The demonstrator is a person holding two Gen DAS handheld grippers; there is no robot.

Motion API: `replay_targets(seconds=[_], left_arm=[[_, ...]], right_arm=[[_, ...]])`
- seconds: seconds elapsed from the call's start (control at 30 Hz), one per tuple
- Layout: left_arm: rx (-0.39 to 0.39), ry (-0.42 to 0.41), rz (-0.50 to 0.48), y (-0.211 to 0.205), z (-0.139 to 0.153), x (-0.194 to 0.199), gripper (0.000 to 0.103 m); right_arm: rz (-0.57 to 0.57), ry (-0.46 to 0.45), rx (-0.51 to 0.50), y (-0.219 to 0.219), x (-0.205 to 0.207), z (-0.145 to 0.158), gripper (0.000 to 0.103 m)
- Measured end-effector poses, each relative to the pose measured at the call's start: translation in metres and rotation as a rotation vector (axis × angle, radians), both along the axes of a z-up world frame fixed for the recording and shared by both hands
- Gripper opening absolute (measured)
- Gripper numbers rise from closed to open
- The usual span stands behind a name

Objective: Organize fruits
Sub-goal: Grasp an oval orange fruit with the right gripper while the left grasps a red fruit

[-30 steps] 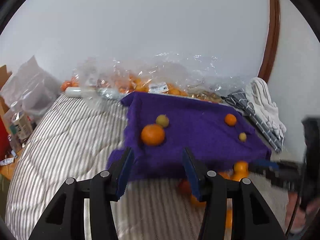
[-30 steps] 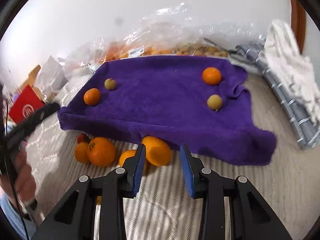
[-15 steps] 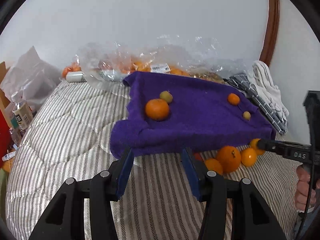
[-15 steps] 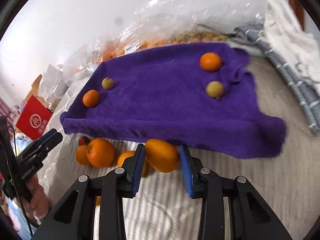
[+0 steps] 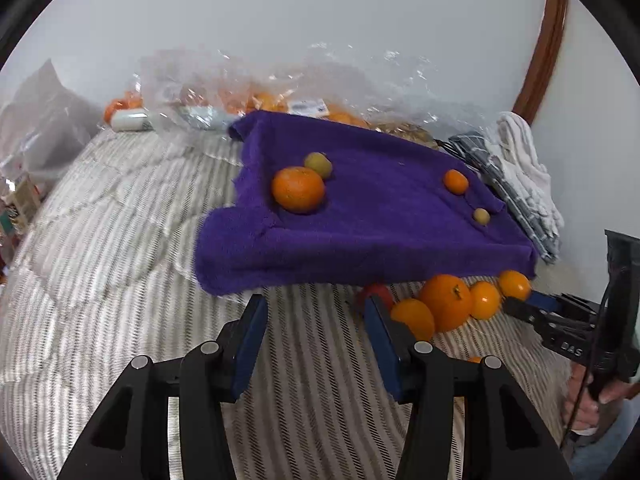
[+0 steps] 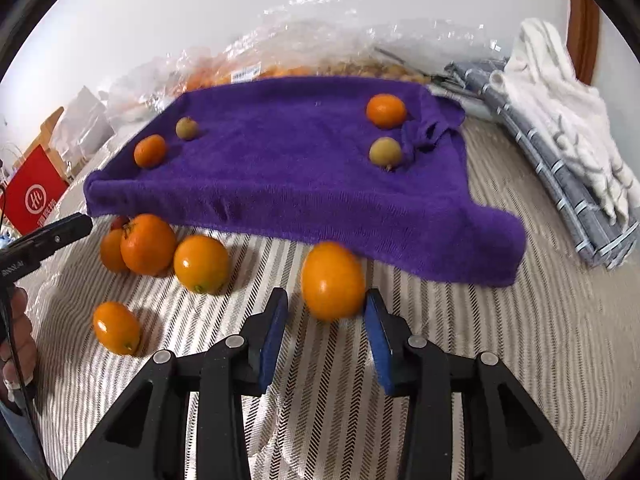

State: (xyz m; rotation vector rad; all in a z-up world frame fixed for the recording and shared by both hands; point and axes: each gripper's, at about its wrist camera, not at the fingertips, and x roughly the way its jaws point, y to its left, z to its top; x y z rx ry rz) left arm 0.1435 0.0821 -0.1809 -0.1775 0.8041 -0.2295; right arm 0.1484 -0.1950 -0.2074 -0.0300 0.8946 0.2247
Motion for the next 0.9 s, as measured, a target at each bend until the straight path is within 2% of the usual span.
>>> replay_targets(seconds=[0.1,0.17,0.33,0.47,0.53,0.6,0.7,0.9], left_arm=[[0.0,0.014,-0.035,-0.007,-0.003,0.001,0.048],[0.039,0.024,-0.048,-0.015,-0.006,0.002,0.048],[0.095,0.025,-0.077,-0.033,-0.006,0.007,0.046],[0.121,0.057,-0.093,-0.045,-0.009,0.017,0.046],[0.131,0.048,-0.096,-0.051,-0.009,0.017,0.046],[0.123,0.043,-0.096,-0.053,-0.01,0.016,0.046],[0.11,0.05,-0.091,-0.051,-0.011,0.017,0.031],[0.056,0.028,-0.076,-0.044,-0.008,0.013,0.029]], right_arm=[[-0.003,-0.017,-0.002,-0.001,-0.002,-0.002,0.034],[-0.014,-0.024,0.001,-0.002,-0.003,-0.002,0.031],[-0.024,-0.021,0.036,-0.006,-0.003,-0.001,0.031],[-0.029,-0.028,0.03,-0.004,0.002,0.001,0.034],[-0.032,-0.032,0.024,-0.002,0.005,0.001,0.034],[-0.029,-0.025,0.021,0.0,0.007,-0.001,0.032],[-0.036,-0.035,0.045,-0.005,0.005,0.001,0.032],[-0.077,-0.055,0.096,-0.016,0.001,0.004,0.032]])
